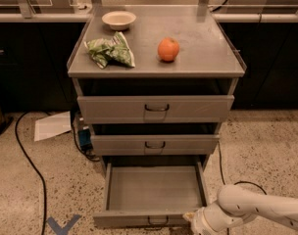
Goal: Close bottom drawer
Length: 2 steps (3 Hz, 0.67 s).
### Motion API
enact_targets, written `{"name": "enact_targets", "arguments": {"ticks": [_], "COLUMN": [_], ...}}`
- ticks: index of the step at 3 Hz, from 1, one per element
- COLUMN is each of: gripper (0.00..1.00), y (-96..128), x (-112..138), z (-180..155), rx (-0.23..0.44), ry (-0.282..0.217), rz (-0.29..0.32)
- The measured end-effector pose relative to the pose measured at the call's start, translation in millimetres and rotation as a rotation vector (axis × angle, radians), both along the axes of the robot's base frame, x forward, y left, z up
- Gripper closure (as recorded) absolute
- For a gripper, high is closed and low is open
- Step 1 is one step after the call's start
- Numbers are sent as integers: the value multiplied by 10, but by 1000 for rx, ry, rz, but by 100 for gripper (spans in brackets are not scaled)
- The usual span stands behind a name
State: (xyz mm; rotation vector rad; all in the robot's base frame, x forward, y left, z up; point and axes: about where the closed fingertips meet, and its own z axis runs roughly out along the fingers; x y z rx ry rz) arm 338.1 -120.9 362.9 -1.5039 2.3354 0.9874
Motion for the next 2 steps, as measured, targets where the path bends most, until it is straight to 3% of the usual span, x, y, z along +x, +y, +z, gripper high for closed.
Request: {"name": "enact_targets", "arguments": {"ticks": [2], "gripper": [0], "y": [226], "x": [82], "z": [-634], "rx": [-2], "ry": [-12], "rz": [-28]}}
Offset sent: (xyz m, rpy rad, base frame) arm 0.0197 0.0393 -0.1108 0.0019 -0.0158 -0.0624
